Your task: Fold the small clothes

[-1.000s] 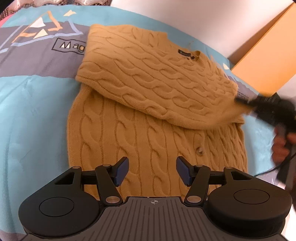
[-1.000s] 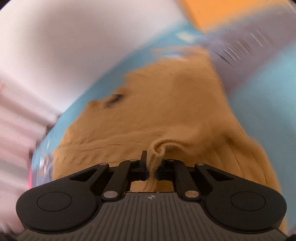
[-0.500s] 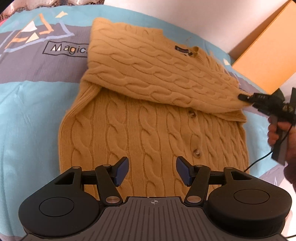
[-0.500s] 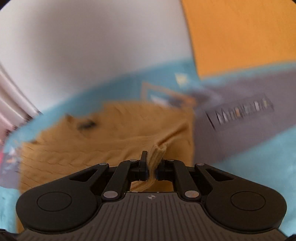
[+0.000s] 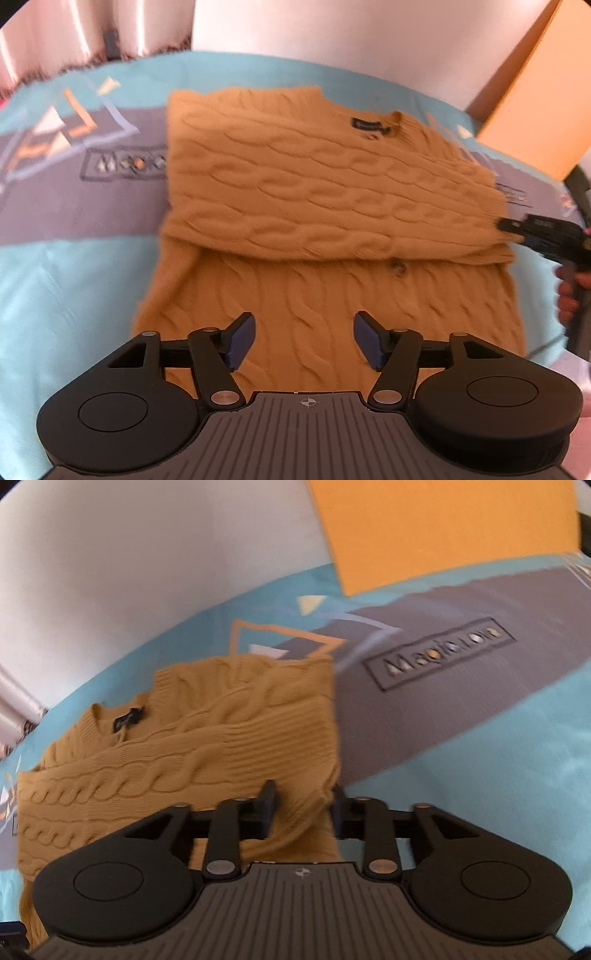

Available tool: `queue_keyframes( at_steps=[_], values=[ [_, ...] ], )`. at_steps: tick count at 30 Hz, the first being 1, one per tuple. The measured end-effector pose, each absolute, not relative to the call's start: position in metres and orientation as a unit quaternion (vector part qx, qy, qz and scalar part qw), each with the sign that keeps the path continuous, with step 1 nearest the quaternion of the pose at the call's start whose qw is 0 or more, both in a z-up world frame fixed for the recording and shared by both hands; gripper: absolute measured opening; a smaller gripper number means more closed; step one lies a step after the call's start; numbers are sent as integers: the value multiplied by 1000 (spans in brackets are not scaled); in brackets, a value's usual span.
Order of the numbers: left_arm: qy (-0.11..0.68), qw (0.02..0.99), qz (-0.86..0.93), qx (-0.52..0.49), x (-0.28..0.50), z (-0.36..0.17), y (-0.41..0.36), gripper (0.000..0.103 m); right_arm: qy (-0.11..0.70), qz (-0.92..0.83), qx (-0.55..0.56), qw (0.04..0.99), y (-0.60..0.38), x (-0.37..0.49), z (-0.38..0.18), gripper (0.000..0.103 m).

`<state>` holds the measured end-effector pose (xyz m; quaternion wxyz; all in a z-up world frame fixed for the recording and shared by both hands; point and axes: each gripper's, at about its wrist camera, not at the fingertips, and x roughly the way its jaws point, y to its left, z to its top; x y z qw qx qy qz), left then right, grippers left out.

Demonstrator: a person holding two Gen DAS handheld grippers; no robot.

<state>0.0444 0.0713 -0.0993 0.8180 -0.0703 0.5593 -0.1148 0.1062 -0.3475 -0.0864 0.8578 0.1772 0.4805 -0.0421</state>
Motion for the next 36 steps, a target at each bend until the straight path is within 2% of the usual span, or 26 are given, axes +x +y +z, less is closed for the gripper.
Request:
queue_keyframes(
  at_steps=[5,11,25,36],
  values=[
    [563,823,-62,-35,55,-101,77,103,486,-73,178,852,-359,97,-86,59],
    [583,812,-16,1,54,-109,81,103,497,-79,170,847,-357,88,-80,70],
    [619,783,20,47,26,-127,90,103,522,-91,127,838,-337,59,-72,71],
    [645,760,27,75,13,-137,90,103,532,-105,99,834,-337,38,-58,75]
  ],
)
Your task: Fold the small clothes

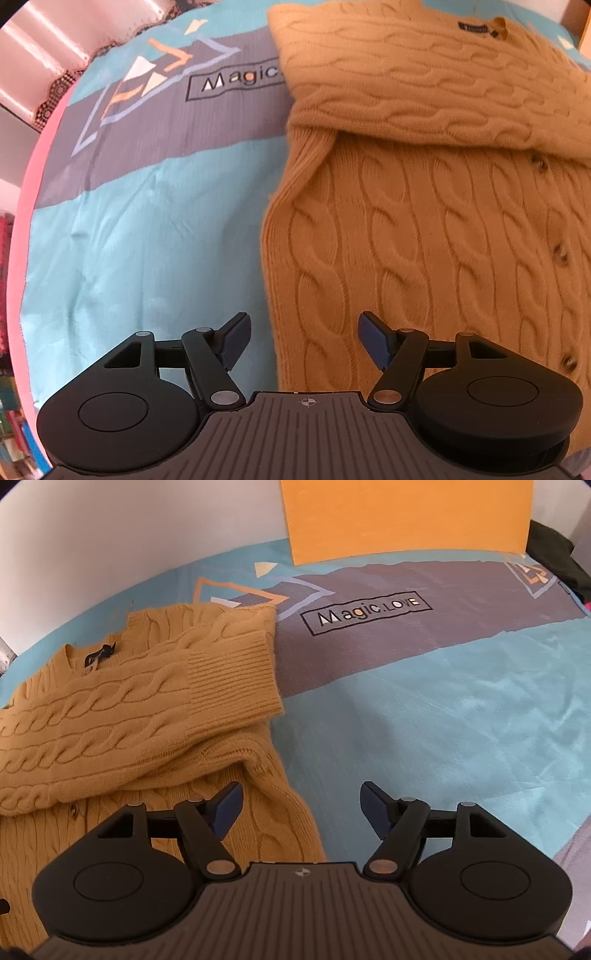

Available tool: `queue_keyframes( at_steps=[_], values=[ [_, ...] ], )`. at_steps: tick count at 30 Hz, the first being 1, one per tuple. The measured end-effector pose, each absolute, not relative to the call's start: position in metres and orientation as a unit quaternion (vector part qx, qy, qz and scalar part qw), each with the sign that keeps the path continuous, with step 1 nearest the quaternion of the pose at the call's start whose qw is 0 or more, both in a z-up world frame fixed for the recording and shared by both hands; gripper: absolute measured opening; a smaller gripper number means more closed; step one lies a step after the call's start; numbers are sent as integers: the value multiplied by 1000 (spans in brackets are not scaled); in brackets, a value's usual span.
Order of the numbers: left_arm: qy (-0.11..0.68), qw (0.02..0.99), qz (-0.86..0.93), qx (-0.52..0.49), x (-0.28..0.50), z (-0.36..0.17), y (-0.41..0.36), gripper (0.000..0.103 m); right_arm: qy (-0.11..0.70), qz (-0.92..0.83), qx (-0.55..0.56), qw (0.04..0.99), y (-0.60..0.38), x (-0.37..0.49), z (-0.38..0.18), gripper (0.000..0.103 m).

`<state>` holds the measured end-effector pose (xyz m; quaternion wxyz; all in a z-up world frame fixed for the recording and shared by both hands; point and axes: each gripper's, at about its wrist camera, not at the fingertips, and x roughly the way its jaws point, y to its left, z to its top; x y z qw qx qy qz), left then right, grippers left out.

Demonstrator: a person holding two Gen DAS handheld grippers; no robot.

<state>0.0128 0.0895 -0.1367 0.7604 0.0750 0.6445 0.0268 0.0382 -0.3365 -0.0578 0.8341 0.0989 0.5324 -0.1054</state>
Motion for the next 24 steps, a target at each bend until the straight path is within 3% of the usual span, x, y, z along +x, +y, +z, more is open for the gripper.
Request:
queue_keyframes(
  at_steps=[24],
  values=[
    [658,747,39,87,2,-137,90,103,557,-95,53,823,-329,25,-54,79]
  ],
)
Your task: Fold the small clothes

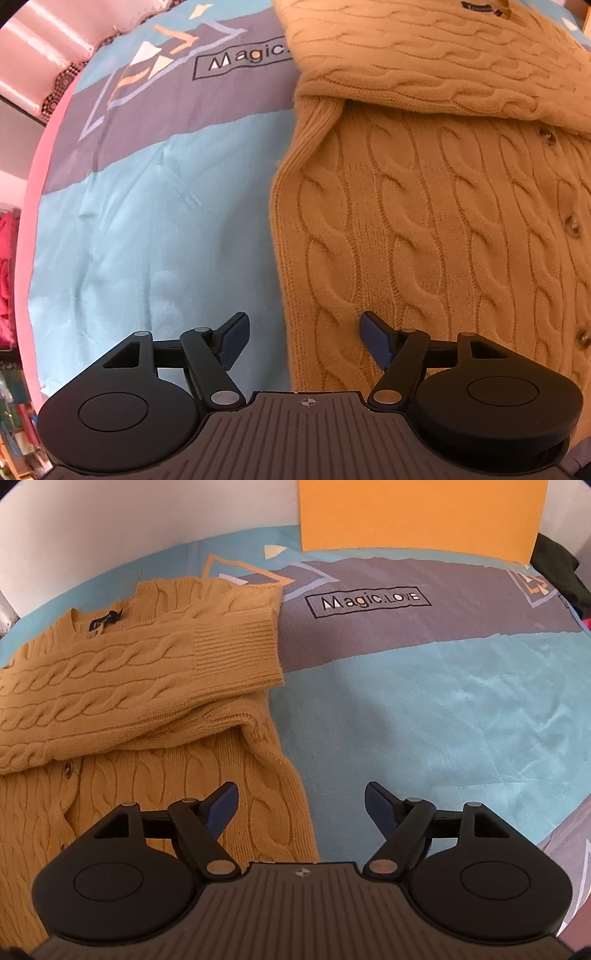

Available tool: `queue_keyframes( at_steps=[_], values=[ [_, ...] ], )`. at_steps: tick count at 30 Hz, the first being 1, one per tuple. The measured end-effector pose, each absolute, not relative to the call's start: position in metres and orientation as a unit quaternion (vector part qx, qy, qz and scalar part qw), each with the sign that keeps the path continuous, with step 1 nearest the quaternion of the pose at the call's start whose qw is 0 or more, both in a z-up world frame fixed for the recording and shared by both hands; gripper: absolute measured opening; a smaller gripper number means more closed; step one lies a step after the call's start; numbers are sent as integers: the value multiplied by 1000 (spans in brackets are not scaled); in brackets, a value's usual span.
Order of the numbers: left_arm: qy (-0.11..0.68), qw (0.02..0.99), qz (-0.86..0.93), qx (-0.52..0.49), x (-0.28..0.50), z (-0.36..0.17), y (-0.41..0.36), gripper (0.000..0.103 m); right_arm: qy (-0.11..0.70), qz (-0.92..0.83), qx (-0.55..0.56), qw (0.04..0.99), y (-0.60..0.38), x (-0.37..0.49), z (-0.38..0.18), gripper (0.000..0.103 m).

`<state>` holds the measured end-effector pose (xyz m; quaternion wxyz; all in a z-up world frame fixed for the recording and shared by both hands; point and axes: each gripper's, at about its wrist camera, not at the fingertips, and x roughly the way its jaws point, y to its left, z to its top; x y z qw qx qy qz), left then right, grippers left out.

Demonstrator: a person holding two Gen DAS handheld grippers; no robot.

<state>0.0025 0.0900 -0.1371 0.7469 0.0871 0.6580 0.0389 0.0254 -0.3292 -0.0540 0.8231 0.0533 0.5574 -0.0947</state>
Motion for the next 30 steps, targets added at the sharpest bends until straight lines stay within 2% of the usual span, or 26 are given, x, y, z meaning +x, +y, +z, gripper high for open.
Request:
queue_keyframes(
  at_steps=[30],
  values=[
    [661,745,37,82,-18,-134,103,103,574,-93,31,813,-325,14,-46,81]
  ],
)
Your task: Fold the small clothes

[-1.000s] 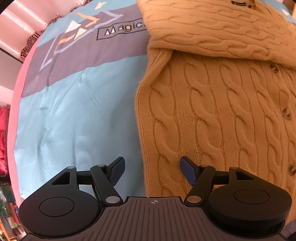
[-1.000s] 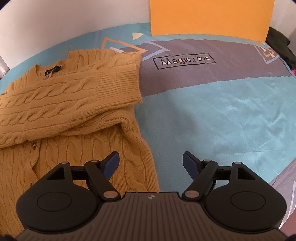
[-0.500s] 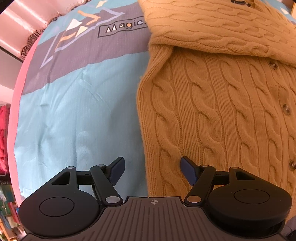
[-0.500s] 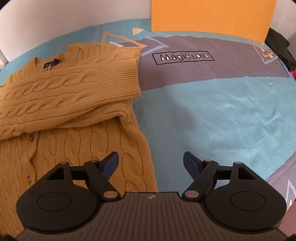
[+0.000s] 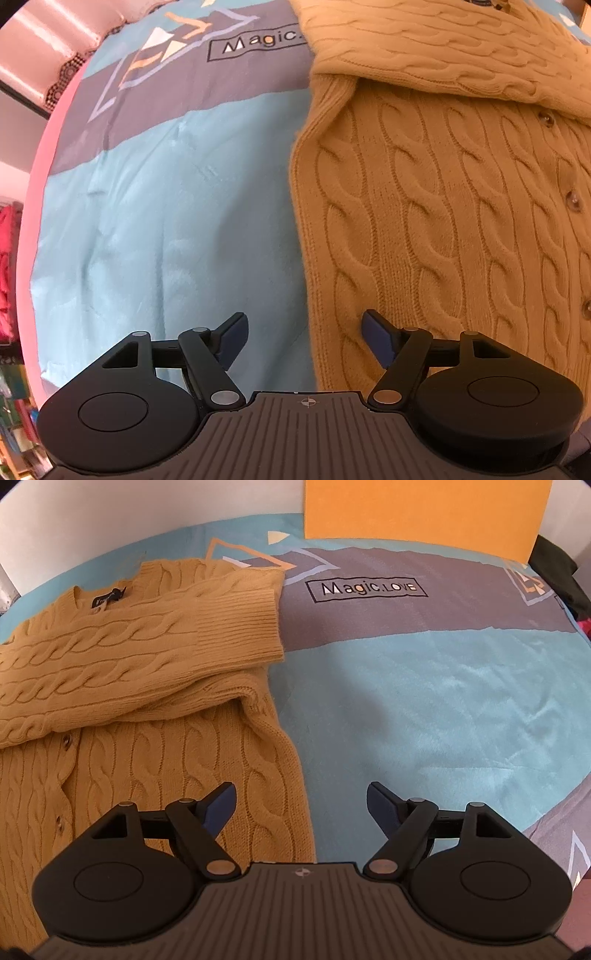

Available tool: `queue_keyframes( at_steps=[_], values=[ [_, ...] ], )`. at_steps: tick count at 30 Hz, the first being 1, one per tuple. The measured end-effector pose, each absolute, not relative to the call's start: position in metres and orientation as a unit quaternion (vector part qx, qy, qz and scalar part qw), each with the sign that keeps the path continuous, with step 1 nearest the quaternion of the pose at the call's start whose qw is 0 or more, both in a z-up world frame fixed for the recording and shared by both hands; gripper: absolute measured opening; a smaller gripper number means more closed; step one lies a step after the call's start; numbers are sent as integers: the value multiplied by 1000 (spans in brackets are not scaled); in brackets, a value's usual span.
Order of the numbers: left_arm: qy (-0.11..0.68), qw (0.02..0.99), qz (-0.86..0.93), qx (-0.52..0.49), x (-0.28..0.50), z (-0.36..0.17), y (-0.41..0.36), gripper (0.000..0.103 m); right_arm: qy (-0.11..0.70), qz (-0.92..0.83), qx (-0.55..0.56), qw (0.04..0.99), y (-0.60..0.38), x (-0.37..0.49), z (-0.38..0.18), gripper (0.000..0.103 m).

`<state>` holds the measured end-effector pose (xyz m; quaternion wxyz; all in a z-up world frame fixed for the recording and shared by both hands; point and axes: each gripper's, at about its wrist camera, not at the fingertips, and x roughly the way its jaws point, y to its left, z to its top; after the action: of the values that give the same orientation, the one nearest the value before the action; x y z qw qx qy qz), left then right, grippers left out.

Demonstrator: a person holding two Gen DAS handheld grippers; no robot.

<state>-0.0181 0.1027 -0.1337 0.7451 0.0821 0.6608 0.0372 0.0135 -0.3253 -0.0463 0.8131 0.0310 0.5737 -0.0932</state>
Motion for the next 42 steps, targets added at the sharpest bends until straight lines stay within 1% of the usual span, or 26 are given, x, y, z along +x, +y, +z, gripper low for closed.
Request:
queue_keyframes(
  at_steps=[8,15,21,26,30,32,34,39,42],
  values=[
    [663,745,29,64,-26,-130,108,103,574,-91,33,813,-325,9,-45,81],
    [674,738,-15,-7,-36,-130,120,103,577,-73,42,812,-329,-3,-50,82],
    [685,724,-50,-60,-50,-136,135,103,597,-61,66,797,-345,-35,-67,82],
    [683,718,-84,-104,-62,-138,146,103,607,-32,120,785,-358,-76,-78,82],
    [682,705,-118,-157,-67,-143,155,103,620,0,192,761,-368,-106,-89,82],
    [679,703,-121,-172,-69,-144,157,103,612,6,214,761,-371,-116,-90,83],
    [677,702,-126,-181,-71,-146,159,103,608,6,239,757,-375,-121,-89,84],
    [673,695,-146,-205,-72,-144,166,103,598,21,340,725,-389,-125,-93,84],
    [672,689,-156,-222,-76,-145,174,103,596,20,366,714,-393,-133,-95,80]
  ],
)
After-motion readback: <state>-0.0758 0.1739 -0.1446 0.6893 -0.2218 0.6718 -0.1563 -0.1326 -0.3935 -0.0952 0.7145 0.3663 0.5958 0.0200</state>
